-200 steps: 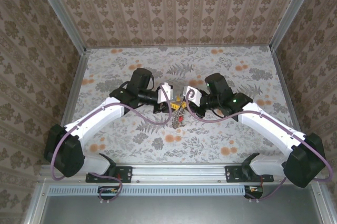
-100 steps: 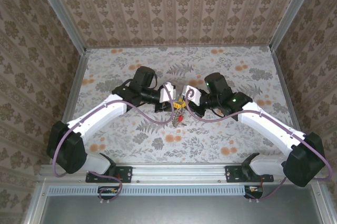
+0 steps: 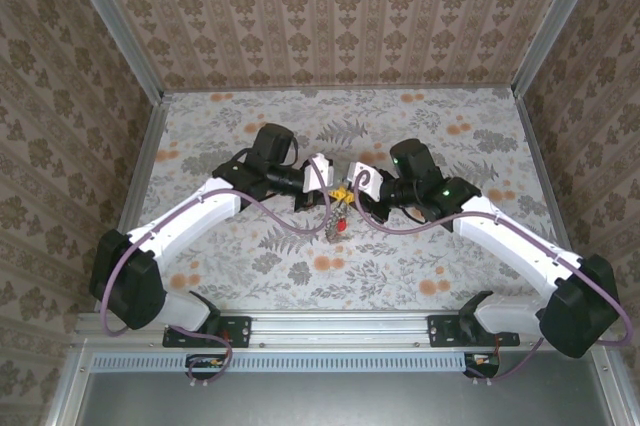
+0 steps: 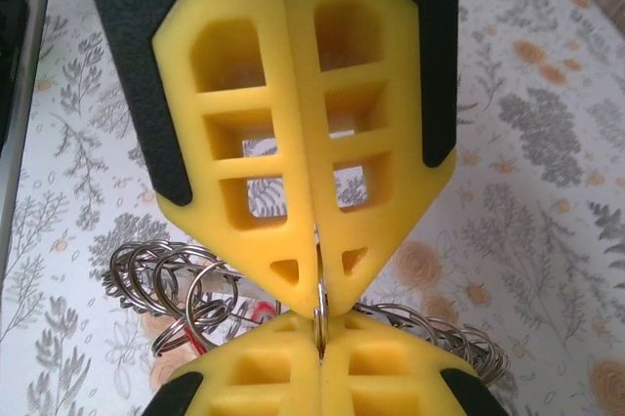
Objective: Put the keys on the keyring
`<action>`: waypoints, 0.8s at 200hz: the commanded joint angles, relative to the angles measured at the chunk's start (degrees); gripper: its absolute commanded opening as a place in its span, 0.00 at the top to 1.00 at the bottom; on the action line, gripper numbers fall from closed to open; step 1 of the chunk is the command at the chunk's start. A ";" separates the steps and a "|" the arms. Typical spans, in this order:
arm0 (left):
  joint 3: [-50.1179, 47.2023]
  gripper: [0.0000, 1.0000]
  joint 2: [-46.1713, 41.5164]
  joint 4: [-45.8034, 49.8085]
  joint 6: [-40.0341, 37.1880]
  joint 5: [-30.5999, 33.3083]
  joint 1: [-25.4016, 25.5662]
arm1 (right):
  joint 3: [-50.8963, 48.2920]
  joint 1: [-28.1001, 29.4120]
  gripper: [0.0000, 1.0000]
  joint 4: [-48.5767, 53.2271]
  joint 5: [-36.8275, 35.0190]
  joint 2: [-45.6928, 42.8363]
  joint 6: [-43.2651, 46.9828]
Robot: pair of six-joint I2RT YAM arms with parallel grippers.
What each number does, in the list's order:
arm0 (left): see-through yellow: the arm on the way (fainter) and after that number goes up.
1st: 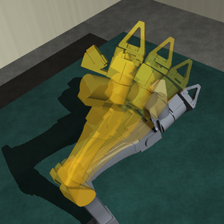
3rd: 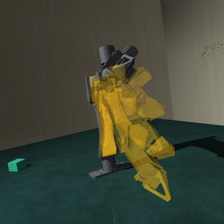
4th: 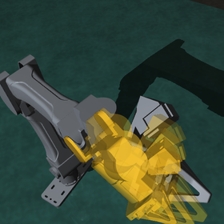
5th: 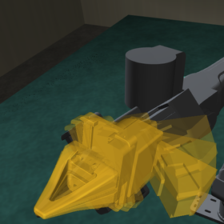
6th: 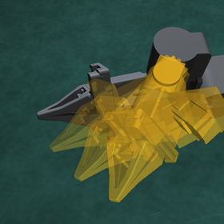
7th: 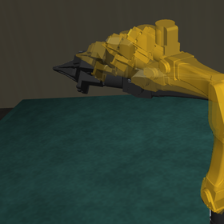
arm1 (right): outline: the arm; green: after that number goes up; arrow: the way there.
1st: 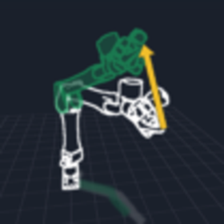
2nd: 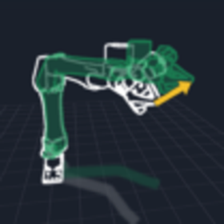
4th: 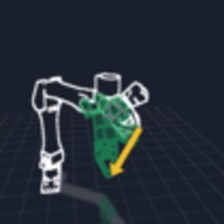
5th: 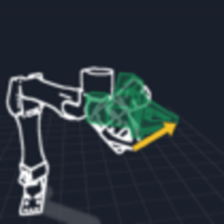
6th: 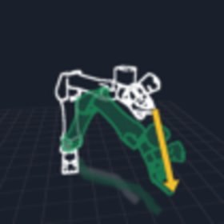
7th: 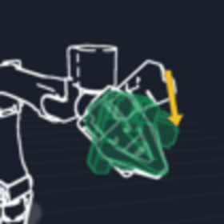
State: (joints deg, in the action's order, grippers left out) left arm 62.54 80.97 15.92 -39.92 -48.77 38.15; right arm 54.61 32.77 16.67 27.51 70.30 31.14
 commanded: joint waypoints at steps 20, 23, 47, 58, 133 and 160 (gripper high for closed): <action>-4.89 1.00 -1.14 -15.20 10.65 -8.61 -1.71 | -5.77 -2.47 0.91 -12.66 4.66 -3.41 -5.44; -5.35 1.00 -1.16 -16.27 11.31 -8.93 -1.76 | -6.09 -2.50 0.90 -13.58 4.94 -3.44 -5.97; -7.73 1.00 -1.43 -21.74 15.03 -9.77 -2.20 | -7.82 -2.96 0.91 -17.67 6.17 -3.16 -8.10; -8.68 1.00 -1.60 -23.82 16.46 -10.11 -2.29 | -8.31 -3.26 0.90 -19.07 6.32 -2.89 -8.86; -13.37 0.94 -4.63 -26.94 18.81 -8.19 -3.35 | -7.51 -5.00 1.00 -17.62 7.46 -2.12 -8.59; -8.91 0.74 -5.75 -10.07 8.78 -3.58 -3.18 | -2.82 -4.33 1.00 -8.15 5.90 -0.90 -4.07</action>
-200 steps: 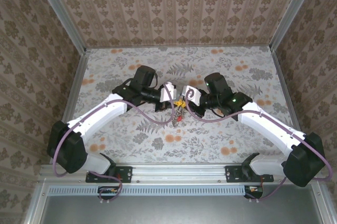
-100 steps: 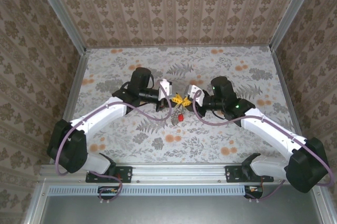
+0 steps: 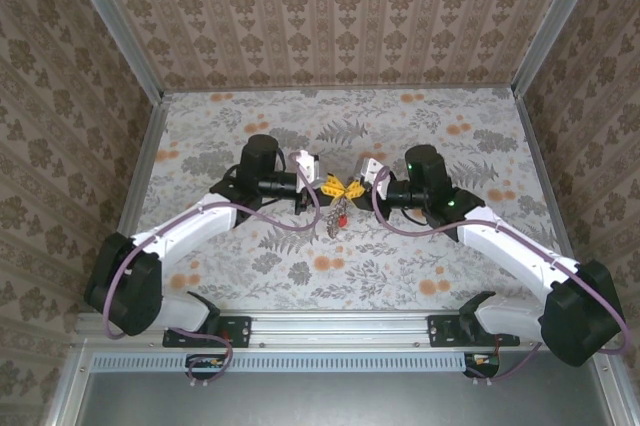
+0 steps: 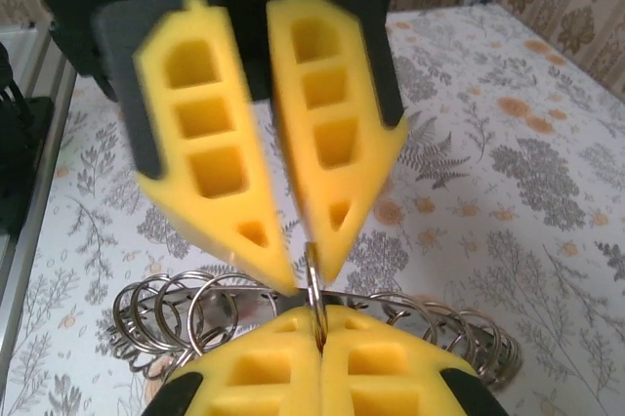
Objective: Put the keys on the keyring
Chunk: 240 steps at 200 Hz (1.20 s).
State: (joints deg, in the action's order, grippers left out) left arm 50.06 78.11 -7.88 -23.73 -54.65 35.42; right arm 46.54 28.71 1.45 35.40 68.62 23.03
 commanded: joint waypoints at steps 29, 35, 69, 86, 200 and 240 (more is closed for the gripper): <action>4.94 0.62 -5.15 18.27 -9.69 7.94 -1.36 | 7.95 0.97 1.00 13.17 -4.42 1.68 8.22; 4.64 0.59 -5.60 17.13 -8.42 8.32 -1.90 | 8.30 1.15 1.00 13.75 -4.80 1.84 8.77; 3.07 0.50 -7.22 6.83 6.40 10.10 -7.47 | 9.69 1.61 1.00 15.56 -5.78 2.65 10.31; 3.38 0.33 -7.70 4.13 15.75 13.87 -11.42 | 9.79 1.70 1.00 15.45 -5.71 2.75 10.45; 4.29 0.26 -7.64 2.81 25.37 6.25 -19.22 | 10.52 2.05 1.00 14.68 -4.39 3.68 11.40; 6.66 0.50 -7.72 20.29 -8.97 6.57 -5.23 | 12.01 2.05 1.00 17.15 -2.80 4.29 12.94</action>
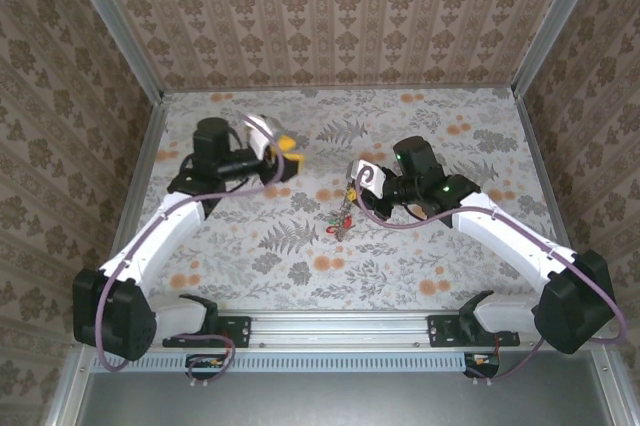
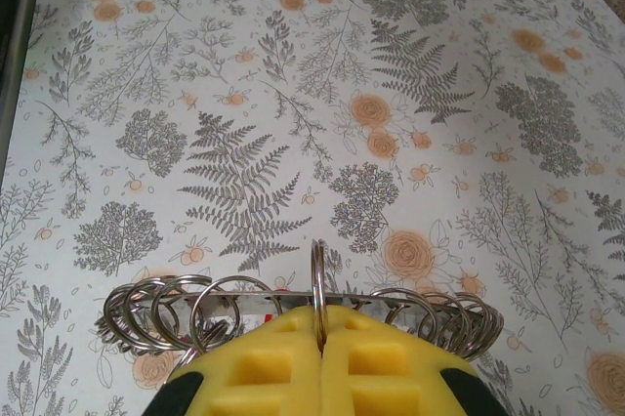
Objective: Put the keys on the keyring
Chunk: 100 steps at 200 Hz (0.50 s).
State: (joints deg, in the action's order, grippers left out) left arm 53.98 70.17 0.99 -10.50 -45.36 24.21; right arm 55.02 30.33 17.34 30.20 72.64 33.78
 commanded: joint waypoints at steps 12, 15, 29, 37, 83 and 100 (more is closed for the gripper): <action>4.73 0.51 2.08 14.02 -24.03 -1.59 7.62 | 3.78 0.46 1.00 1.93 2.60 0.30 2.88; 5.23 0.52 2.51 14.55 -24.25 -1.57 7.89 | 3.85 0.44 1.00 2.16 2.71 0.23 3.06; 7.41 0.53 4.71 16.95 -25.87 -1.21 9.28 | 3.97 0.44 1.00 2.58 2.93 -0.01 3.63; 8.61 0.55 5.83 18.47 -27.45 -1.14 10.14 | 3.86 0.44 1.00 2.62 3.07 -0.04 3.96; 13.65 0.60 10.42 23.01 -31.71 -1.10 12.51 | 3.38 0.43 1.00 1.88 3.38 -0.13 4.04; 15.28 0.61 11.64 25.27 -32.93 -0.97 13.28 | 3.03 0.44 1.00 1.20 3.38 -0.24 3.79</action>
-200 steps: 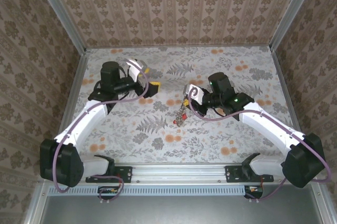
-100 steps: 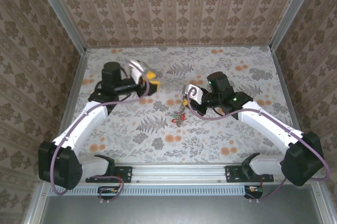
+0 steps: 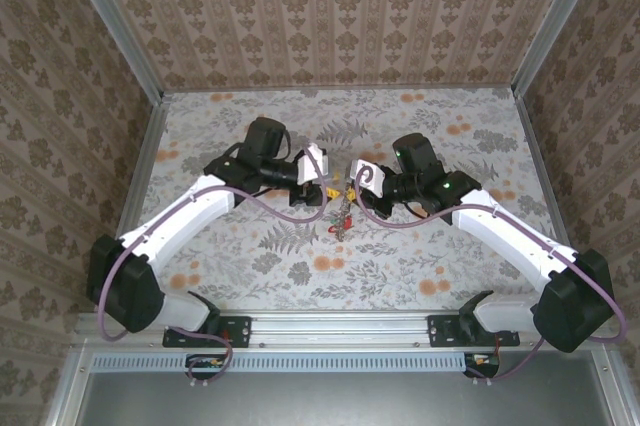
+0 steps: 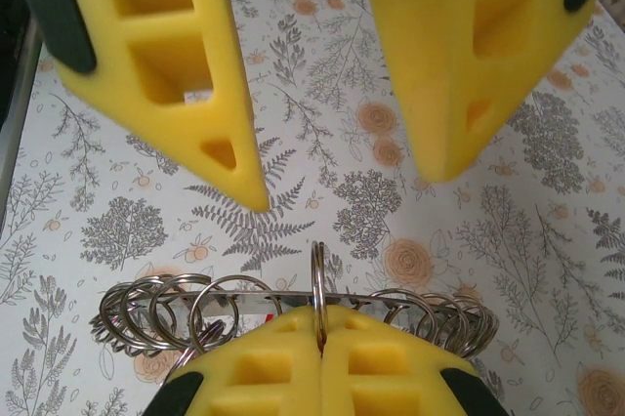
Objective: Put the keys on the keyring
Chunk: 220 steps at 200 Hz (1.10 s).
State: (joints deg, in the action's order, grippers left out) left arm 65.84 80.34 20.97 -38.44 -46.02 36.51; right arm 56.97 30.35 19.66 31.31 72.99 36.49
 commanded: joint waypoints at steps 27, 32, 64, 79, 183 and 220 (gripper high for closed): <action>4.71 0.62 3.17 6.69 -5.40 0.79 1.76 | 0.79 0.44 1.00 -2.15 2.43 -0.83 0.56; 4.86 0.62 3.46 6.79 -5.42 1.19 1.97 | 0.70 0.41 1.00 -2.26 2.52 -0.84 0.47; 6.43 0.66 5.35 8.61 -6.01 2.05 2.89 | 0.65 0.42 1.00 -2.71 2.86 -0.94 0.16; 6.82 0.72 5.85 8.65 -6.19 2.56 3.19 | 0.61 0.41 1.00 -2.86 2.97 -0.92 0.01; 1.12 1.00 2.85 -6.47 3.72 -7.85 0.98 | -5.97 -0.88 0.88 -10.35 1.75 -3.80 -4.06; -3.60 1.00 1.36 -17.25 11.23 -12.27 0.51 | -10.09 -1.86 0.86 -20.42 4.63 -4.84 -10.12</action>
State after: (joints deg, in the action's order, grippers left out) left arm 64.01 84.36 15.40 -34.74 -50.89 37.47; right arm 49.28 29.17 7.86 32.84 69.56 31.11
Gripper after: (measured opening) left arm 0.044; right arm 0.134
